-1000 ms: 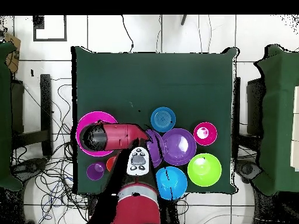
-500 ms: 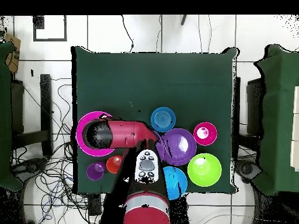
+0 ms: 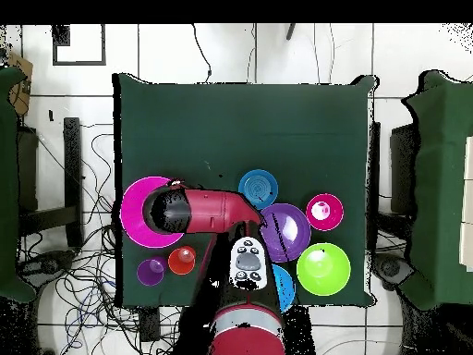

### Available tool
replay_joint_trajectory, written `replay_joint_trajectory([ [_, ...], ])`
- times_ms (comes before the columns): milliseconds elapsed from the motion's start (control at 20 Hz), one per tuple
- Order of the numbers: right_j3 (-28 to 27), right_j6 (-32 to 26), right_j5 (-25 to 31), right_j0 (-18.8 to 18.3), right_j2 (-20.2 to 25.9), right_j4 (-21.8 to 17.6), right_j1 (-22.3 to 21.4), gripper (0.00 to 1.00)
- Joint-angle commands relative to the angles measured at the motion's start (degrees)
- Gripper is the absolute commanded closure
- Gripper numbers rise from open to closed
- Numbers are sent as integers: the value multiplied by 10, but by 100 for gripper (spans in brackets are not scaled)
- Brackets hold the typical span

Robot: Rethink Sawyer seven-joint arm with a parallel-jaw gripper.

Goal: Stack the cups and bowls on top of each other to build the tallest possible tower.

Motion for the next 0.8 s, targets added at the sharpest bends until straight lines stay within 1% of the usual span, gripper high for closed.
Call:
replay_joint_trajectory([
  [50,24,11,-17,-6,38,-33,41,0],
  [450,31,12,-29,-10,43,-35,44,0],
  [600,29,7,-30,-17,49,-35,48,0],
  [800,26,5,-31,-17,43,-41,53,0],
])
